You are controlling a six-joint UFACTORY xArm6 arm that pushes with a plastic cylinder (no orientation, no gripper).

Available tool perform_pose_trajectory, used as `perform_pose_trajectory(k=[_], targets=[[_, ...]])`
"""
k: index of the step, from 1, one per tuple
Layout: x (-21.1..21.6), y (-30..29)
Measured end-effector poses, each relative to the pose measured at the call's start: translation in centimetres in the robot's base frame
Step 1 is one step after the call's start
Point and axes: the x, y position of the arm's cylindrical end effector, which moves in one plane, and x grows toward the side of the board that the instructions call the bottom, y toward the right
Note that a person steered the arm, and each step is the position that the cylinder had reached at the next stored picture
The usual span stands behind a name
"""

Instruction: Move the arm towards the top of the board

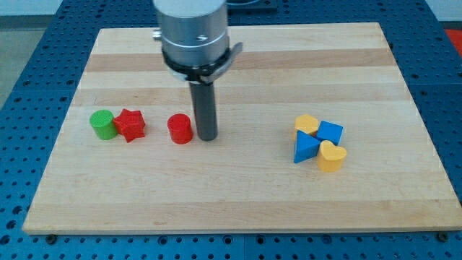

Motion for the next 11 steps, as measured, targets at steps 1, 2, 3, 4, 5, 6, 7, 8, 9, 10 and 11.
perform_pose_trajectory(k=[1,2,3,4,5,6,7,8,9,10,11], targets=[[-0.9,-3.5],[-1.0,-5.6],[-1.0,-5.0],[-1.5,-0.4],[-4.2,4.5],[-8.2,9.3],[-11.4,11.4],[-14.1,12.1],[-16.8,12.1],[-21.7,11.7],[-25.2,8.3]])
